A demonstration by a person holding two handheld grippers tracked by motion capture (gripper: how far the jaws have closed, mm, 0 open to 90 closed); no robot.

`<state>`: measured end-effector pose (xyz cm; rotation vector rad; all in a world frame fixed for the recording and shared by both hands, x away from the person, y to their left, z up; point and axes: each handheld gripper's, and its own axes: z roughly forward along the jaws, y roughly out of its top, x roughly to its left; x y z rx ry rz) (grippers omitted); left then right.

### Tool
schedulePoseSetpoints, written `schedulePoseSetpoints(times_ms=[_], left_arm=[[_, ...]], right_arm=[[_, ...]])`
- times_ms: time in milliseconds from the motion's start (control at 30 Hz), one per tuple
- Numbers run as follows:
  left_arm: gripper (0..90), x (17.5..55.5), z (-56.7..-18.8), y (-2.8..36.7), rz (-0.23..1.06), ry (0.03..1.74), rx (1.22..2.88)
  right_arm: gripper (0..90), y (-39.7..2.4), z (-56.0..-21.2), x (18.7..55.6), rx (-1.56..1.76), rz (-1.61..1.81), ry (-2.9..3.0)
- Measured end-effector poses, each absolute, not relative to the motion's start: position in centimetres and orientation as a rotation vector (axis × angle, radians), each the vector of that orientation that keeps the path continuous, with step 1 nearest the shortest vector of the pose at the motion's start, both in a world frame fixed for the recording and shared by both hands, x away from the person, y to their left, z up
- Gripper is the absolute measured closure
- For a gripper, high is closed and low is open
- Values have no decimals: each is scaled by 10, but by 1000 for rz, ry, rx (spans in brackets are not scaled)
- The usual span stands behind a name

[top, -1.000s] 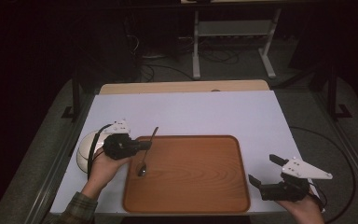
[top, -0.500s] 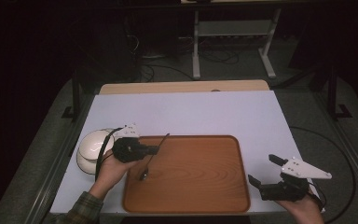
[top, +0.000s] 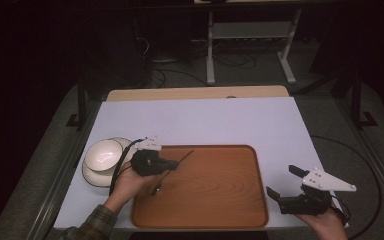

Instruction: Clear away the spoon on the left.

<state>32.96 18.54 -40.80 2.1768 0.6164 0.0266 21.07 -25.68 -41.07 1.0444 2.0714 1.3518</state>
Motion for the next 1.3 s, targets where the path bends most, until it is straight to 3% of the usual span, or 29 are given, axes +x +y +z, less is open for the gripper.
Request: schedulePoseSetpoints(times_ms=[1300], left_arm=[[881,336,-440,139,-37,541,2330]], right_arm=[[1,-256,-411,211,1048,1346,2078]])
